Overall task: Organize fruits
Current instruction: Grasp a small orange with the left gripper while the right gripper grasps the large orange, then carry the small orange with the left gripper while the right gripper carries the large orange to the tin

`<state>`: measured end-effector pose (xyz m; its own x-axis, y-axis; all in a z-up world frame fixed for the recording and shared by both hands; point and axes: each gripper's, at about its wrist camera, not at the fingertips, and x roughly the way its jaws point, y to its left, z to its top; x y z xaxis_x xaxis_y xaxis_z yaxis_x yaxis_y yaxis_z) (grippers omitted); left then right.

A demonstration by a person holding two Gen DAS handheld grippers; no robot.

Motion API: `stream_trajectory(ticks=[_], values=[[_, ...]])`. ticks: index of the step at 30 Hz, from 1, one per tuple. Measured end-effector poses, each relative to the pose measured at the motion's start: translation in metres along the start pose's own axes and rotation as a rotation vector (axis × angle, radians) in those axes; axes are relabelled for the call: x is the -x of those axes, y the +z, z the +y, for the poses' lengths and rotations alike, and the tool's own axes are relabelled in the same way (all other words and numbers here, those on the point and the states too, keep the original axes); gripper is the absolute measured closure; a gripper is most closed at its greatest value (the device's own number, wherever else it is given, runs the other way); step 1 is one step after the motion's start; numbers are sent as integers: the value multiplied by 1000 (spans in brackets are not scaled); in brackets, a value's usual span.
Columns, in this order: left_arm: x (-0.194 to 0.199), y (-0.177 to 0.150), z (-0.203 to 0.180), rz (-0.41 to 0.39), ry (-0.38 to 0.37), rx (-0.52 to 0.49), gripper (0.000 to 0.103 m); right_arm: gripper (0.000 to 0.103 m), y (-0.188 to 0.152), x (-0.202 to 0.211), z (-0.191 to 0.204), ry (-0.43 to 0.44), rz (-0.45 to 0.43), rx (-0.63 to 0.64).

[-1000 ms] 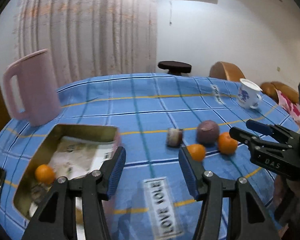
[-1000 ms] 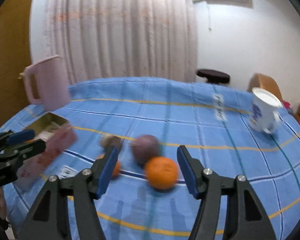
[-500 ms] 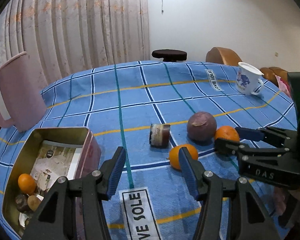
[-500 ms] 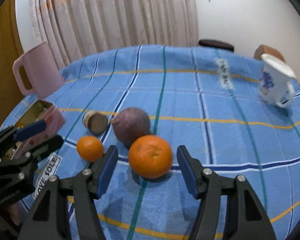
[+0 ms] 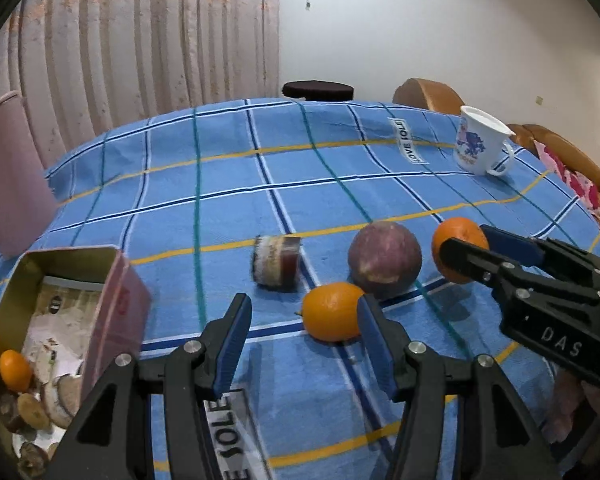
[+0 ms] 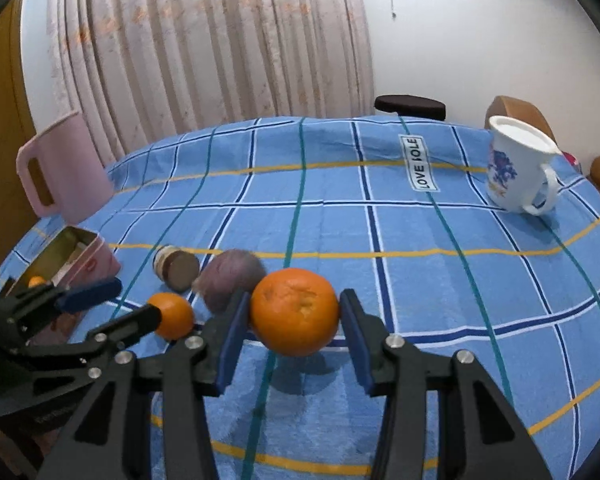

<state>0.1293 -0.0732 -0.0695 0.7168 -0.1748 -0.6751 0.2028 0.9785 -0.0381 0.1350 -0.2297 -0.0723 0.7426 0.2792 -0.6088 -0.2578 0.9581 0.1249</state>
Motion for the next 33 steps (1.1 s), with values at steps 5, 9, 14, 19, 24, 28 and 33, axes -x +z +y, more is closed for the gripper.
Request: stream_trajectory(ticks=[5, 9, 14, 19, 24, 28, 33], values=[[-10, -1, -11, 39, -45, -28, 46, 54, 1, 0, 2, -5, -2, 9], [-12, 3, -10, 32, -55, -16, 59, 54, 0, 0, 1, 4, 0, 4], [-11, 3, -3, 26, -72, 2, 62, 54, 0, 1, 2, 16, -6, 15], [5, 1, -3, -44, -52, 3, 62, 54, -2, 10, 3, 48, -53, 16], [16, -1, -2, -100, -22, 2, 62, 54, -2, 19, 6, 72, -98, 31], [22, -2, -2, -133, -1, 2, 62, 54, -3, 24, 10, 80, -123, 49], [28, -4, -2, -163, 20, 1, 62, 54, -4, 29, 12, 83, -151, 61]])
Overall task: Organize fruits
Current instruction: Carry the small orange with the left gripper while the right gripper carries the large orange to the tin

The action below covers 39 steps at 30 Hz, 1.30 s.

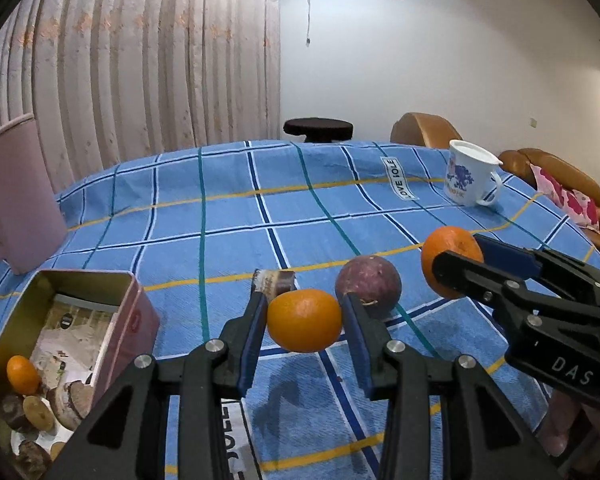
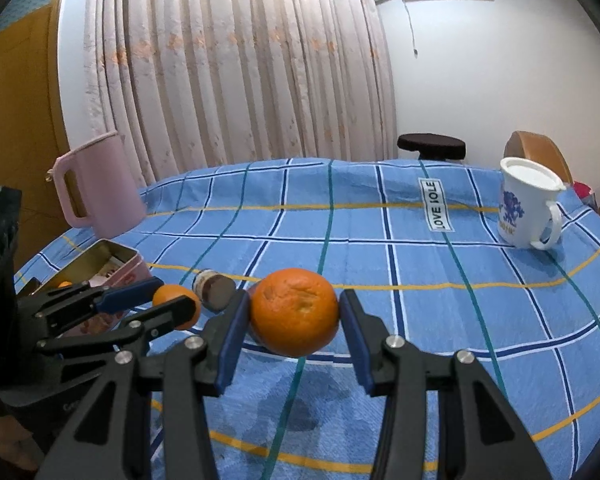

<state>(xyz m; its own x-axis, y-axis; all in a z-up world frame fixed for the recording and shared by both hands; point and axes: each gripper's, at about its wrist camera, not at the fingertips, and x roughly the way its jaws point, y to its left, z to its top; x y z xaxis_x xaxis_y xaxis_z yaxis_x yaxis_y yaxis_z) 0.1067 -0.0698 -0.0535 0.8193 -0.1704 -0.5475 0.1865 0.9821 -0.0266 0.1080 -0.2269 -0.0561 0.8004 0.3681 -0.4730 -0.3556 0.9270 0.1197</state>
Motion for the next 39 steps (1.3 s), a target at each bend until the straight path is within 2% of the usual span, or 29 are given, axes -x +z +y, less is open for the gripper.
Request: stream_trajectory(ticks=[19, 30, 39], values=[[19, -1, 2, -98, 4, 17, 62, 54, -1, 14, 5, 8, -74, 27], [43, -7, 0, -220, 58, 12, 62, 54, -6, 32, 20, 18, -160, 96], [47, -9, 10, -226, 62, 41, 62, 54, -5, 31, 22, 15, -157, 95]])
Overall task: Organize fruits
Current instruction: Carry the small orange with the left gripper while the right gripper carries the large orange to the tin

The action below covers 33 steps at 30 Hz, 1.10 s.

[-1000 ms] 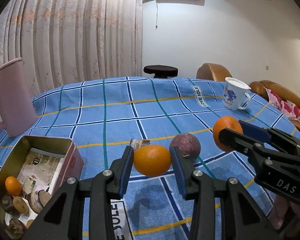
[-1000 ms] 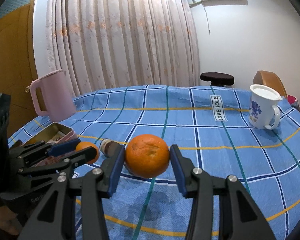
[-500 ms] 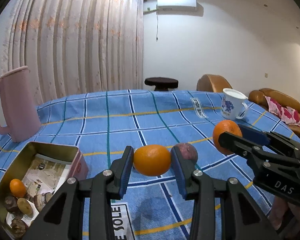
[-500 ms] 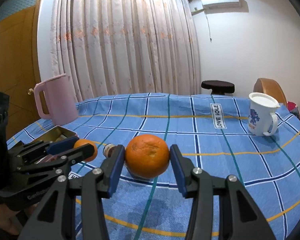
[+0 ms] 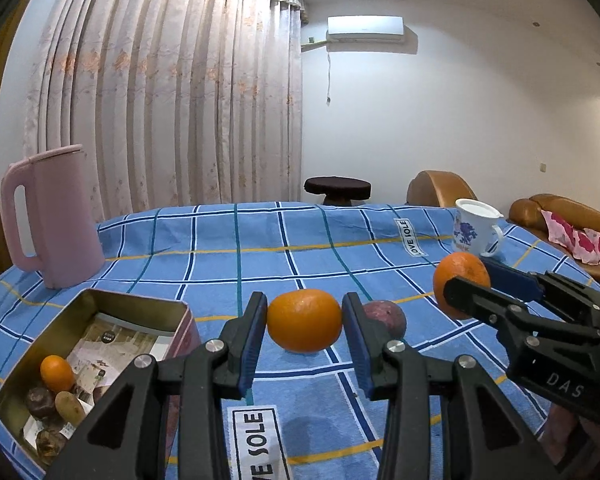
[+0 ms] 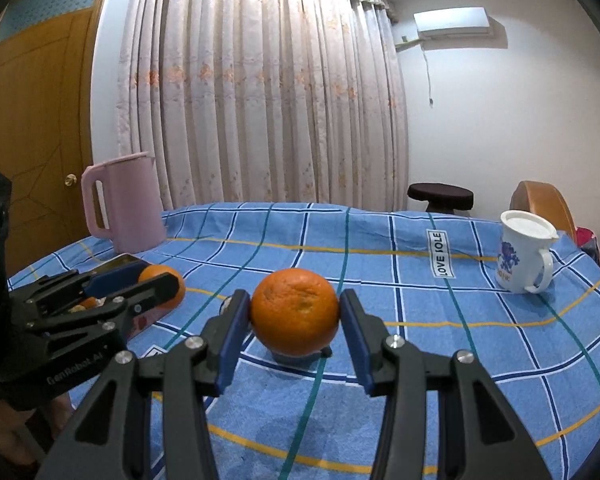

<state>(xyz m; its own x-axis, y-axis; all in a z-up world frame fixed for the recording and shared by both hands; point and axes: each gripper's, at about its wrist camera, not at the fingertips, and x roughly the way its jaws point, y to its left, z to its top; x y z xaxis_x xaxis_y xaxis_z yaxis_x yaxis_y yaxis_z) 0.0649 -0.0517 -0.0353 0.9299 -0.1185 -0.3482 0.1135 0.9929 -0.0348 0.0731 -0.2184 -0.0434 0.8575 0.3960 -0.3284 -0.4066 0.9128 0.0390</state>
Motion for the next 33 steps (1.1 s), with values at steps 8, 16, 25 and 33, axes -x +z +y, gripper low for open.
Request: stream_trajectory(ticks=[8, 16, 25, 33], values=[[9, -1, 16, 17, 19, 23, 62, 54, 3, -4, 8, 20, 19, 6], [27, 8, 44, 28, 69, 43, 62, 54, 23, -8, 42, 89, -4, 38], [40, 5, 84, 63, 156, 58, 62, 54, 42, -25, 90, 208, -6, 67], [47, -6, 139, 102, 253, 115, 62, 54, 44, -46, 140, 323, 29, 112]])
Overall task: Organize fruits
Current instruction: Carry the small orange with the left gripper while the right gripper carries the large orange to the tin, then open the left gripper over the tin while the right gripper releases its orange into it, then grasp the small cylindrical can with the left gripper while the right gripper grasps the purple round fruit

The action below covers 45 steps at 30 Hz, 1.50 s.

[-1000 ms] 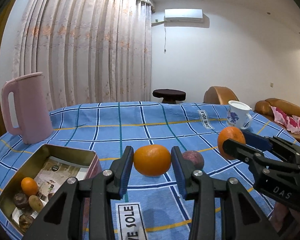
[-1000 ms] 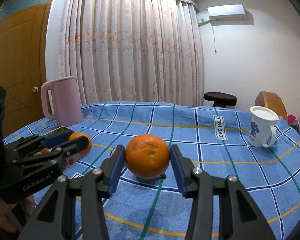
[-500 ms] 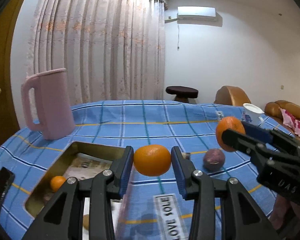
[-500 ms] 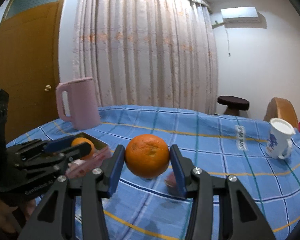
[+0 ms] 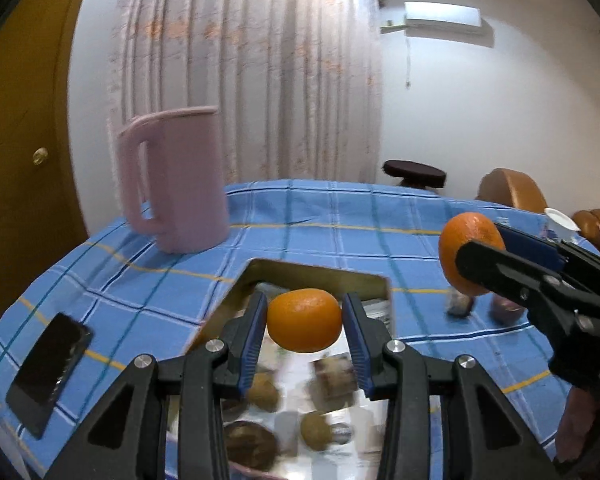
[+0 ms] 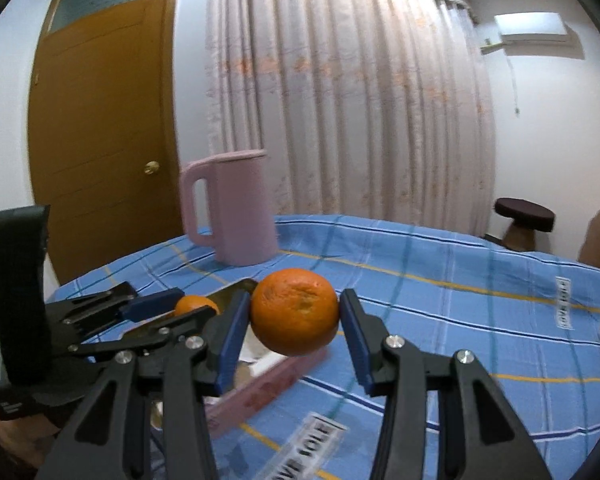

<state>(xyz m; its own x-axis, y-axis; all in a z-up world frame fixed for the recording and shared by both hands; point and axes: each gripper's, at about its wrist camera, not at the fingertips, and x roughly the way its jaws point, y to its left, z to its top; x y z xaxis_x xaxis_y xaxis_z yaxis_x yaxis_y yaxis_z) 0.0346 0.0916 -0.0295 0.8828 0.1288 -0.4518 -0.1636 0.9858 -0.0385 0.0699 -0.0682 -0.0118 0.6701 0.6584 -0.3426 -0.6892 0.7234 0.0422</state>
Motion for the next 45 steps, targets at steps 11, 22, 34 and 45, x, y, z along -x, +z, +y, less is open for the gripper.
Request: stream_trajectory(ticks=[11, 22, 34, 45], values=[[-6, -14, 41, 51, 45, 58, 62, 54, -21, -40, 45, 85, 101, 71], [-12, -21, 50, 102, 46, 95, 61, 52, -43, -57, 57, 155, 227, 102], [7, -4, 4, 28, -18, 37, 39, 38, -32, 0, 2, 13, 99, 61], [-29, 1, -98, 102, -172, -126, 38, 35, -45, 17, -124, -360, 216, -166]])
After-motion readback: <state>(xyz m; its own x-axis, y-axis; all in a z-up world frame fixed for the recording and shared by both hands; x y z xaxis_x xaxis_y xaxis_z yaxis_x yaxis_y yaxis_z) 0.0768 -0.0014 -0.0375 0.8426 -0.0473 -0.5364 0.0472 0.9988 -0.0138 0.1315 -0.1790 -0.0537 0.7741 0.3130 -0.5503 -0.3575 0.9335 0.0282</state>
